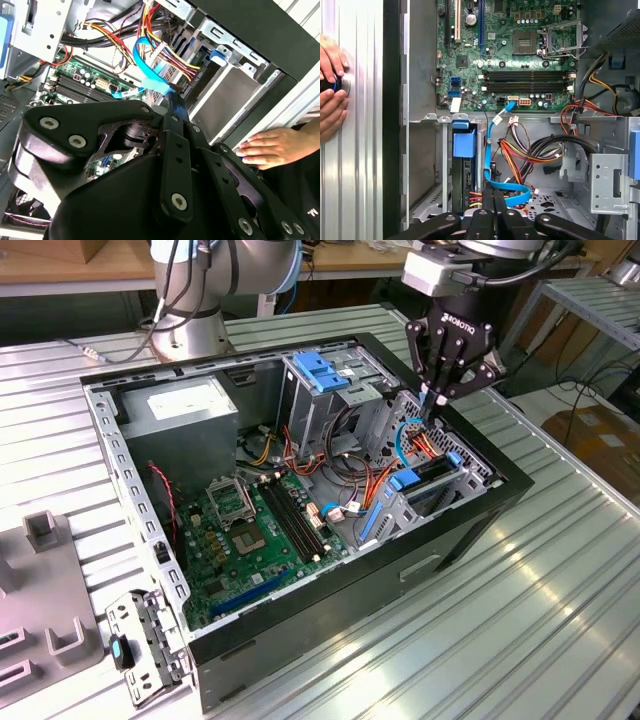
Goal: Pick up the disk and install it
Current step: 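Insert the second disk wire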
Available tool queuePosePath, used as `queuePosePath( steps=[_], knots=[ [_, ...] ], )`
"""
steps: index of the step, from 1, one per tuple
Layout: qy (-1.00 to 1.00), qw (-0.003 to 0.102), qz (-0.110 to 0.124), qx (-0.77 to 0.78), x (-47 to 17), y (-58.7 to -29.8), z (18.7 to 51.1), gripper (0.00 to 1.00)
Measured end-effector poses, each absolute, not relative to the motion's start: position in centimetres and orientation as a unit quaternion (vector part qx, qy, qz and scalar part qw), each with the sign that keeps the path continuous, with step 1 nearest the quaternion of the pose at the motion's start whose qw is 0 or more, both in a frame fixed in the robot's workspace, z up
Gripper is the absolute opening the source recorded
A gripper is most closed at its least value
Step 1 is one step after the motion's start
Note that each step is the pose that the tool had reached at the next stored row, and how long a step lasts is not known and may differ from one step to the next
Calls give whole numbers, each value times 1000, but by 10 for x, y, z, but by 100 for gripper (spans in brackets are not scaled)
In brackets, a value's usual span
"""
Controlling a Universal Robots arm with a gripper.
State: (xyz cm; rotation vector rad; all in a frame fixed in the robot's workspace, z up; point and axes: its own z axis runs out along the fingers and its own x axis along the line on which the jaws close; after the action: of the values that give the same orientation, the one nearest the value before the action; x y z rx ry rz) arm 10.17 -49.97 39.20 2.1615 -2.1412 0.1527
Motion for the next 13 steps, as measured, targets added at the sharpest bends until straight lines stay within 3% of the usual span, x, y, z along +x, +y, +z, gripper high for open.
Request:
queuePosePath(
  steps=[1,2,13],
  knots=[
    [-702,48,51,709,102,-499,392,17],
    [-702,48,51,709,102,-499,392,24],
    [-702,49,52,709,103,-496,383,24]
  ],
)
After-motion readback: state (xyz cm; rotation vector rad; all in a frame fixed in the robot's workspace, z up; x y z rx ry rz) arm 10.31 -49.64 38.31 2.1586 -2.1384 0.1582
